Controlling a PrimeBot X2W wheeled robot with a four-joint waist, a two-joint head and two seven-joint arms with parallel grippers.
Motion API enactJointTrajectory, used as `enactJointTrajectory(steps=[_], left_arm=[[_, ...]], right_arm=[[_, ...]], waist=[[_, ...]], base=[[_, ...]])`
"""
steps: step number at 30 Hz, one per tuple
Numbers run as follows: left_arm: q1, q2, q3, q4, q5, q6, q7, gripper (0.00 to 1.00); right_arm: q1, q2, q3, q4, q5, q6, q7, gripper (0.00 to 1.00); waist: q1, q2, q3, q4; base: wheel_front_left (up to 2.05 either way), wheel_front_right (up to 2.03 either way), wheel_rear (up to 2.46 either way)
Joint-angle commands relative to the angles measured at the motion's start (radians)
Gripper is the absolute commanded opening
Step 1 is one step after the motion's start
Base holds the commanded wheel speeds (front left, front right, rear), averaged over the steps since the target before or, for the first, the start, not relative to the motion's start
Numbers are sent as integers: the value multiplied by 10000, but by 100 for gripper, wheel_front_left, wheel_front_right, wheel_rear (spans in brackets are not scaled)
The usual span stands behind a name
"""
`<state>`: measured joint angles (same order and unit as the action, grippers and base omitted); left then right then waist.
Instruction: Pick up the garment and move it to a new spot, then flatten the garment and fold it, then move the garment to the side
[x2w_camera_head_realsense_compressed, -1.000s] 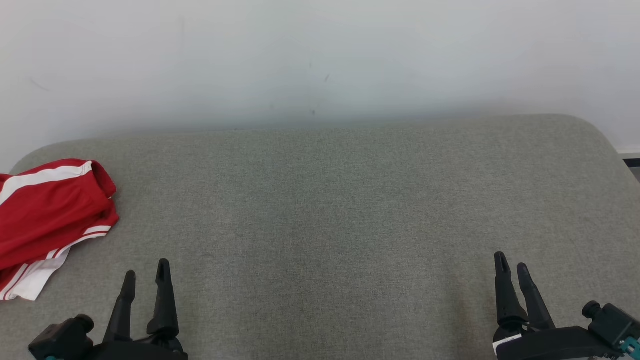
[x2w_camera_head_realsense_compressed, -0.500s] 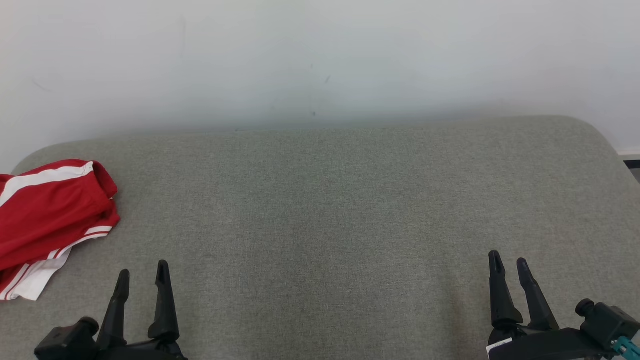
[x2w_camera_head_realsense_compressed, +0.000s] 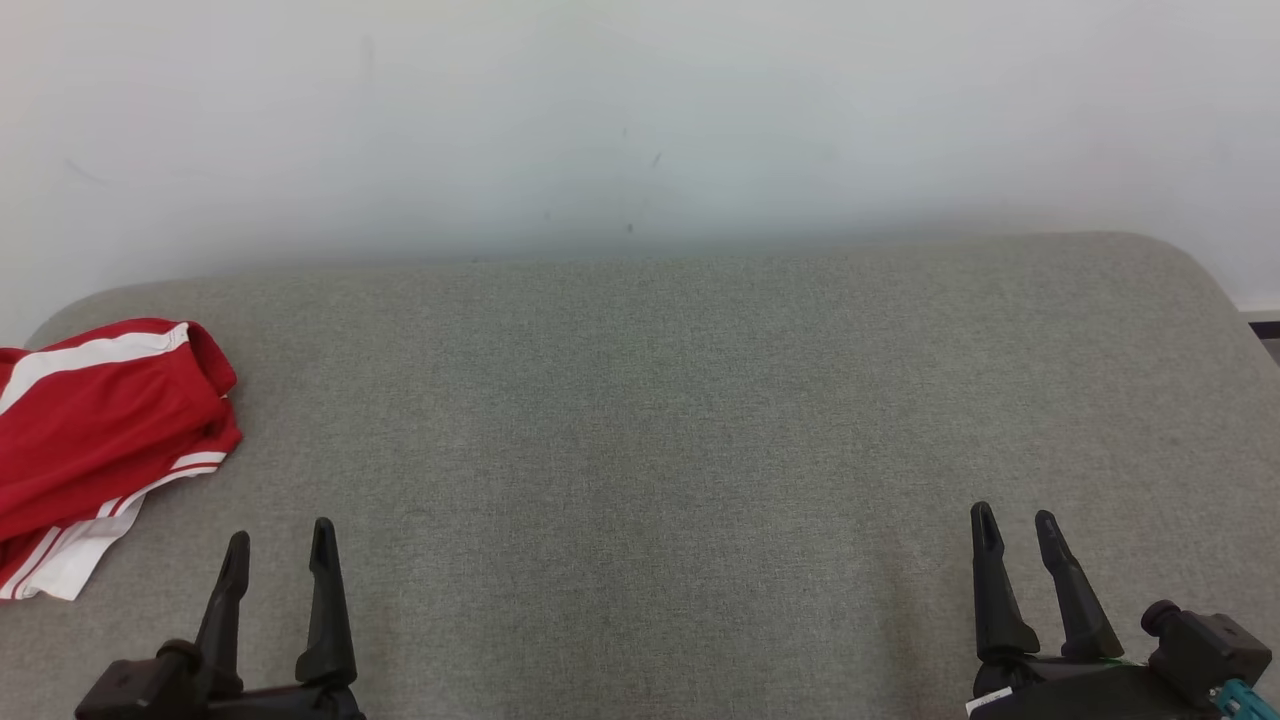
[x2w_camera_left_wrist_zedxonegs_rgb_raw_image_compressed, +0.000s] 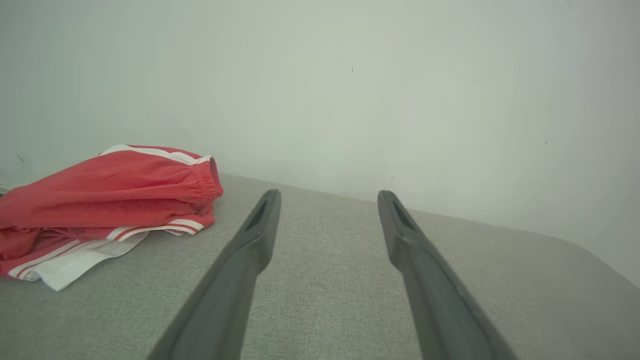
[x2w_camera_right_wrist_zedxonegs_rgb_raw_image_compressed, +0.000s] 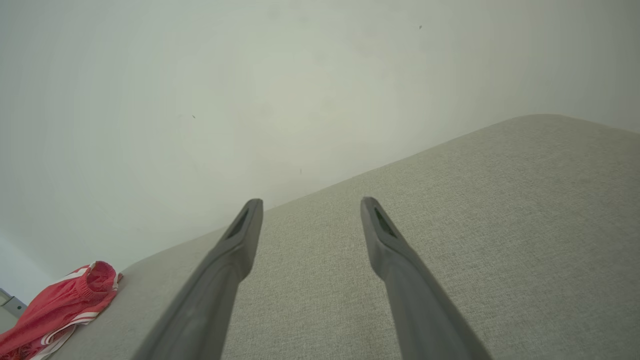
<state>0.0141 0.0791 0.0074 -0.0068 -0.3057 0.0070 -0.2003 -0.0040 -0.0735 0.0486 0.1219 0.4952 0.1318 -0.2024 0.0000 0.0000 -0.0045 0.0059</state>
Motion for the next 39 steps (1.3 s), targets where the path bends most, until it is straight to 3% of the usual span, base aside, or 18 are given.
enactJointTrajectory(steps=[1, 27, 39], left_arm=[[111, 57, 29, -105, 184, -44, -82, 100], [442, 108, 225, 349, 1838, -230, -581, 100], [568, 165, 368, 407, 1553, -189, -251, 100]], right_arm=[[8, -81, 23, -81, -169, -15, -48, 100], [253, -220, 210, -257, -1810, -20, -565, 100], [374, -172, 4, -439, -1596, -21, -109, 100]], waist=[[0, 0, -4, 2], [0, 0, -142, 135], [0, 0, -189, 182]], base=[[0, 0, 0], [0, 0, 0], [0, 0, 0]])
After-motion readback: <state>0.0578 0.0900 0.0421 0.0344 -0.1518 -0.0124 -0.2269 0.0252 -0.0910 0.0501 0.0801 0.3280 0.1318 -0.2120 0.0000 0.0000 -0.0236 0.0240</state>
